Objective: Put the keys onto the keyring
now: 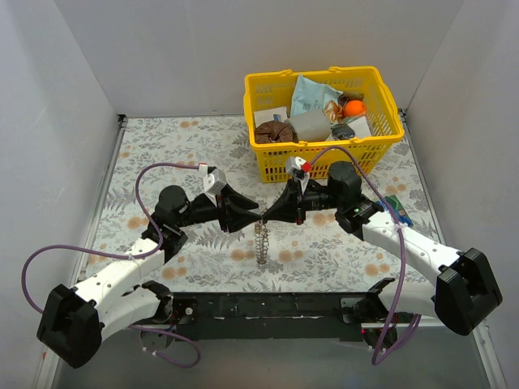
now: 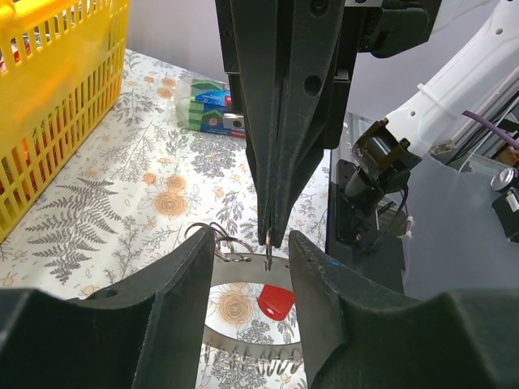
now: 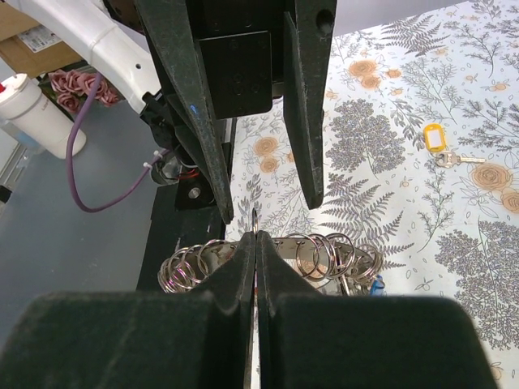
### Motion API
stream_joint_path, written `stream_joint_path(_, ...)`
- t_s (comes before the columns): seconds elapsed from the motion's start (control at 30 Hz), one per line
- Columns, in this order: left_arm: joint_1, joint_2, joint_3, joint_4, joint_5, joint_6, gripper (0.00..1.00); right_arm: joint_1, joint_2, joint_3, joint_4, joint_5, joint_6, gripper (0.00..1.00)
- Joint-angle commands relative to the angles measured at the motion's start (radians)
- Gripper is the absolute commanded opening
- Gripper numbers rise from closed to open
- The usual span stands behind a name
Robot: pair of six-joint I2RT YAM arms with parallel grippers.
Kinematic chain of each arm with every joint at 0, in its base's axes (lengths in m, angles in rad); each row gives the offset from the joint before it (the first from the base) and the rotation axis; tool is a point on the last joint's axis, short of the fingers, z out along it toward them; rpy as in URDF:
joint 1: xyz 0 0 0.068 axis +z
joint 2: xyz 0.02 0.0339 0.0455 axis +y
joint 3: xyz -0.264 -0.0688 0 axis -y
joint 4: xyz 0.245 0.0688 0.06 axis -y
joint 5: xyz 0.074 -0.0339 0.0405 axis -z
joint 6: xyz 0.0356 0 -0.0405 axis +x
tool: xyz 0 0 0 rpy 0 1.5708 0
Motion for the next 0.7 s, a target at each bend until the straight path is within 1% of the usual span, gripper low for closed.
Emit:
stream_joint_path(0.0,-0.004,-0.002,-0.021,0.027,0.021,-0.004,0.41,0.004,-0.04,0.053,0.036,0.009,-0.014,0.01)
stream_joint_path(0.2,-0.003,0.016,-0.025,0.039,0.036,-0.015,0.4,0.002,-0.046,0.054,0.039,0.013,-0.013,0.01)
stream_joint_path(0.43,-0.004,0.036,-0.022,0.045,0.05,-0.018,0.32,0.004,-0.049,0.054,0.039,0.016,-0.013,0.01)
stream_joint_path(0.67,-0.004,0.03,-0.031,0.035,0.041,-0.012,0.3,0.002,-0.059,0.053,0.042,0.024,-0.014,0.01)
